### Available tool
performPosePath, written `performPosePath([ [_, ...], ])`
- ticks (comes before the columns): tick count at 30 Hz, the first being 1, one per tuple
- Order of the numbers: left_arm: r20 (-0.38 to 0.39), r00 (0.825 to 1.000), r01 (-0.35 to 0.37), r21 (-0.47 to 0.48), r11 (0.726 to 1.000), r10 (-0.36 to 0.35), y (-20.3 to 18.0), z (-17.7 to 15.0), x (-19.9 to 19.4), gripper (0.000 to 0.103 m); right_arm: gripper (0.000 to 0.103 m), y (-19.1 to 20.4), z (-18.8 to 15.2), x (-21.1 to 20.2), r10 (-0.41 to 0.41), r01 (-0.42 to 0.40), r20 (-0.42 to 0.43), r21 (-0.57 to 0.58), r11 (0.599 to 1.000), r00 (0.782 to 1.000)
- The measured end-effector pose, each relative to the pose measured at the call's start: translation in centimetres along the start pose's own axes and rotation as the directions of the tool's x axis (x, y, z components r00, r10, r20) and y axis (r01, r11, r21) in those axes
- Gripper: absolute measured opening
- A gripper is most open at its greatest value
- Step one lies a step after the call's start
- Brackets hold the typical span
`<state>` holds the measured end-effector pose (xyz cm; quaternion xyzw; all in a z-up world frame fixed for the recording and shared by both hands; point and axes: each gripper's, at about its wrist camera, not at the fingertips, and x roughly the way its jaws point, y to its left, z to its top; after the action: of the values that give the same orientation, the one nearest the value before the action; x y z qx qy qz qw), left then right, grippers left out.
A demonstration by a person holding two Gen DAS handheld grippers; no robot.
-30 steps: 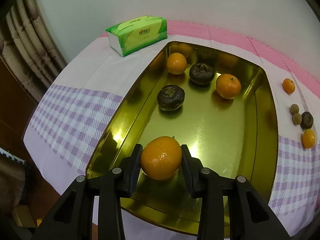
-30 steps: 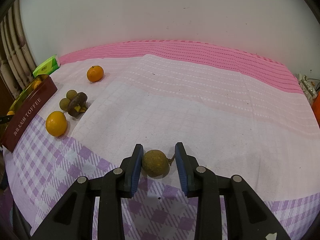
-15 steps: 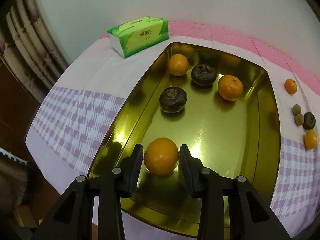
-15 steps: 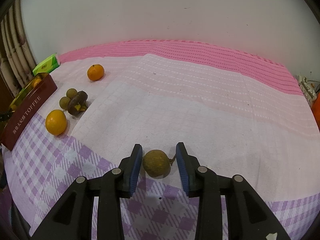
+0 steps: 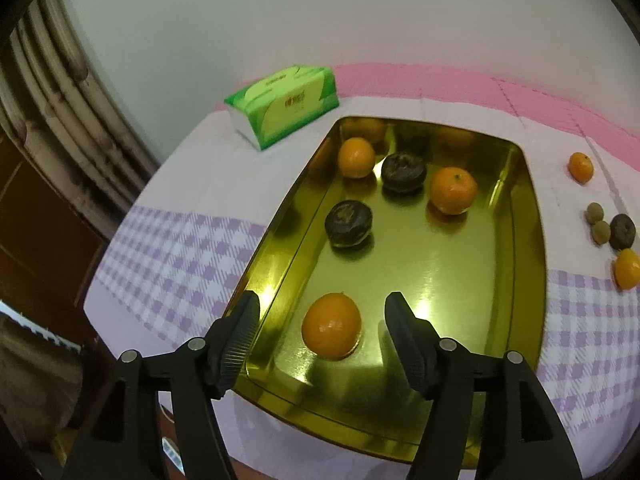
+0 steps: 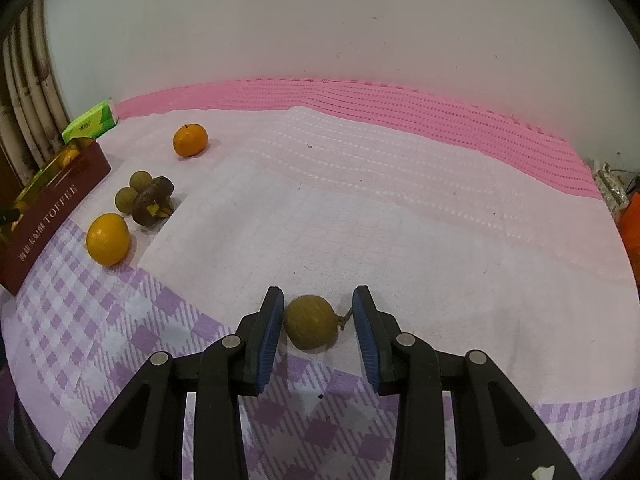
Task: Organize fruits
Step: 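Carry the green-brown fruit into the gold tray and open the right gripper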
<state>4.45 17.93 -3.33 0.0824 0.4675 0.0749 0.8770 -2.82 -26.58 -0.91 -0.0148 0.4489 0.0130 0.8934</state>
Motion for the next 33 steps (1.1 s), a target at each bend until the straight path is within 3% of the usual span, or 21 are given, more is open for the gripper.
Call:
performPosePath([
  [10, 0.074, 0.997, 0.002, 0.038, 0.999, -0.005, -0.9, 0.3, -2.7, 0.072, 0.031, 0.4, -0.1, -0.2, -0.031, 0.032, -0.013, 0.030, 0.999, 0.999],
  [14, 0.080, 0.997, 0.016, 0.038, 0.999, -0.019, -0.9, 0.4, -3.3, 0.072, 0.025, 0.5, -0.2, -0.8, -0.027, 0.028, -0.018, 0.037, 0.999, 0.999],
  [29, 0.094, 0.995, 0.031, 0.049, 0.998, -0.035, -1.4, 0.4, -4.3, 0.074, 0.023, 0.7, -0.6, -0.8, -0.007, 0.010, -0.035, 0.079, 0.997, 0.999],
  [32, 0.094, 0.995, 0.031, 0.048, 0.998, -0.036, -1.5, 0.4, -4.3, 0.074, 0.035, 0.7, -0.7, -0.9, -0.001, 0.003, -0.029, 0.089, 0.996, 1.000],
  [33, 0.092, 0.995, 0.032, 0.049, 0.998, -0.036, -1.5, 0.4, -4.3, 0.074, 0.044, 0.7, -0.7, -0.9, -0.004, 0.007, -0.029, 0.089, 0.996, 1.000],
])
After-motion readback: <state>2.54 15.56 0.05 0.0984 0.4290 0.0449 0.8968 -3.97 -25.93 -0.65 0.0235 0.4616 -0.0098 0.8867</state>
